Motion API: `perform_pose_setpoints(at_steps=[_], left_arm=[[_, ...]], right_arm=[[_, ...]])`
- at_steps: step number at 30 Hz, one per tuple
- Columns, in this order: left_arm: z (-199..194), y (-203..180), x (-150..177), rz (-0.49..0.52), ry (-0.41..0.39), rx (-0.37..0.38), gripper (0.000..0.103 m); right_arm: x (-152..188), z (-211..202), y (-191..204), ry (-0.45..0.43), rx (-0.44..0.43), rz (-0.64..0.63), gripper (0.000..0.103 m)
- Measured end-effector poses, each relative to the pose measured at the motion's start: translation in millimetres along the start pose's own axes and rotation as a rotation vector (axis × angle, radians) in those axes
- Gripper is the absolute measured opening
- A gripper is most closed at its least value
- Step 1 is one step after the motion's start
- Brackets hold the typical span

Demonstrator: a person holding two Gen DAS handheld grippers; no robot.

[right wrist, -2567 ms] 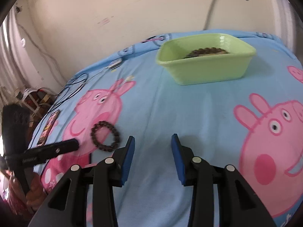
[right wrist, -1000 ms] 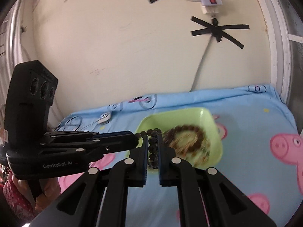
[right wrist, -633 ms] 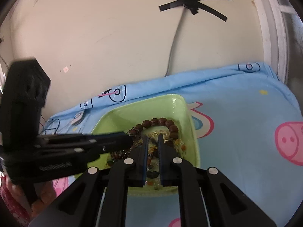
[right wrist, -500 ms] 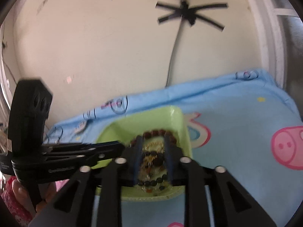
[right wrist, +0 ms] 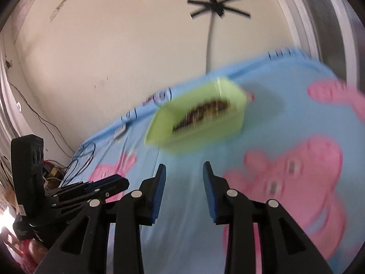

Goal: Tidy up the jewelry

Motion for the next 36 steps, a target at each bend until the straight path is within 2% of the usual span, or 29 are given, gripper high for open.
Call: perform_pose_setpoints(at_steps=[4, 7, 8, 14, 19, 28, 32, 36], left_arm=[[-8, 6, 28, -0.011, -0.002, -0.025, 0.018], [-13, 14, 41, -0.016, -0.023, -0.063, 0.032], [-14, 17, 44, -0.022, -0.027, -0.07, 0.032], [-16, 28, 48, -0.042, -0.041, -0.085, 0.032], [-16, 25, 47, -0.03, -0.05, -0.096, 0.032], [-16, 23, 48, -0.025, -0.054, -0.101, 0.032], [-17, 22, 49, -0.013, -0.065, -0.105, 0.032], [-21, 19, 50, 0.001, -0.086, -0.11, 0.043]], right_arm=[[37, 0, 9, 0.054, 0.037, 0.009, 0.009], [50, 0, 14, 0.075, 0.065, 0.006, 0.009], [53, 0, 16, 0.075, 0.07, 0.005, 0.009], [50, 2, 27, 0.054, 0.109, -0.014, 0.01], [46, 11, 26, 0.033, 0.142, -0.003, 0.016], [47, 14, 5, 0.045, 0.068, 0.117, 0.016], [48, 11, 3, 0.036, 0.064, 0.129, 0.016], [48, 9, 6, 0.022, 0.082, 0.115, 0.016]])
Point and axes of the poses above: each gripper's, at about its wrist camera, not at the fingertips, and z roughly the way its jaws point, y to its left, x to its underside, the point moved 6 cm from there along z, roughly the way its jaws point, and after that the axes turned 5 degrees about y, right-handed, at the moved point
